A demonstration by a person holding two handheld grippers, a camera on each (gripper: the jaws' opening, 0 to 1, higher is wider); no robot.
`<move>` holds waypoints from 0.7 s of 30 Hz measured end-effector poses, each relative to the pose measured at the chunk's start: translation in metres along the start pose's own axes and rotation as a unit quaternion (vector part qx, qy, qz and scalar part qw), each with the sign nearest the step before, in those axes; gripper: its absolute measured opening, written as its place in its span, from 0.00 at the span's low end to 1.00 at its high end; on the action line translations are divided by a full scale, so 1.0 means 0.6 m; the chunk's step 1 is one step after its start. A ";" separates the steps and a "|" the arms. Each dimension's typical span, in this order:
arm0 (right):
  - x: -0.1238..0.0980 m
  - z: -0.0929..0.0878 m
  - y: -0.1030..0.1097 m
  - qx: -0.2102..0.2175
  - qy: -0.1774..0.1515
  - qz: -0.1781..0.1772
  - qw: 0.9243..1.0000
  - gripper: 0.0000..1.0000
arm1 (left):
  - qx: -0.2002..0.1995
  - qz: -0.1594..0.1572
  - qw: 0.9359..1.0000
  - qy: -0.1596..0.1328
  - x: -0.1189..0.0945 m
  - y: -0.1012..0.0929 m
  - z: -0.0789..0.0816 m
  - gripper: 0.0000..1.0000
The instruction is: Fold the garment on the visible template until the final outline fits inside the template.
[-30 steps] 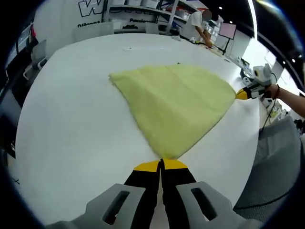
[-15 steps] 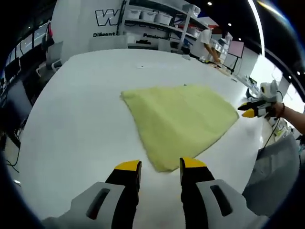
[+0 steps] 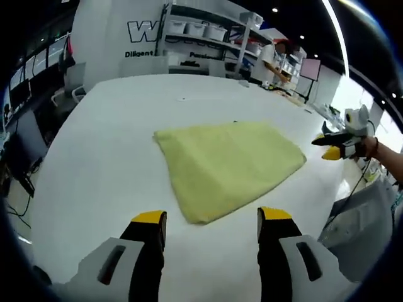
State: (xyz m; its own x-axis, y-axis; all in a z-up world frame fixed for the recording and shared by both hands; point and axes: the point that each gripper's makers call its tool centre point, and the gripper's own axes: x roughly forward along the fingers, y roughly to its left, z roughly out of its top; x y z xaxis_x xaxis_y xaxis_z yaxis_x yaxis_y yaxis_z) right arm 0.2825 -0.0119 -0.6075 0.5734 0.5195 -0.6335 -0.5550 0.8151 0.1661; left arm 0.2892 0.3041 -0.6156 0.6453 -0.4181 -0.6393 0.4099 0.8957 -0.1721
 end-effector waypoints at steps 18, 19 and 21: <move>-0.043 0.002 0.025 -0.012 -0.031 -0.013 0.999 0.89 | 0.009 0.022 1.000 -0.016 -0.048 -0.018 -0.002 0.95; -0.043 0.001 0.025 -0.009 -0.031 -0.013 0.999 0.92 | 0.013 0.024 1.000 -0.012 -0.047 -0.019 -0.004 0.98; -0.043 -0.002 0.027 -0.006 -0.028 -0.014 1.000 0.98 | 0.015 0.023 1.000 -0.007 -0.048 -0.022 -0.007 0.99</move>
State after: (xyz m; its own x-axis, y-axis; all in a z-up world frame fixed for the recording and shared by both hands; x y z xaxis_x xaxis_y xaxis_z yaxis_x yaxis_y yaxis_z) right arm 0.2579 -0.0127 -0.5895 0.6206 0.5108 -0.5949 -0.5459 0.8261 0.1398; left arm 0.2626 0.3049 -0.5978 0.6736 -0.3781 -0.6350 0.3979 0.9096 -0.1195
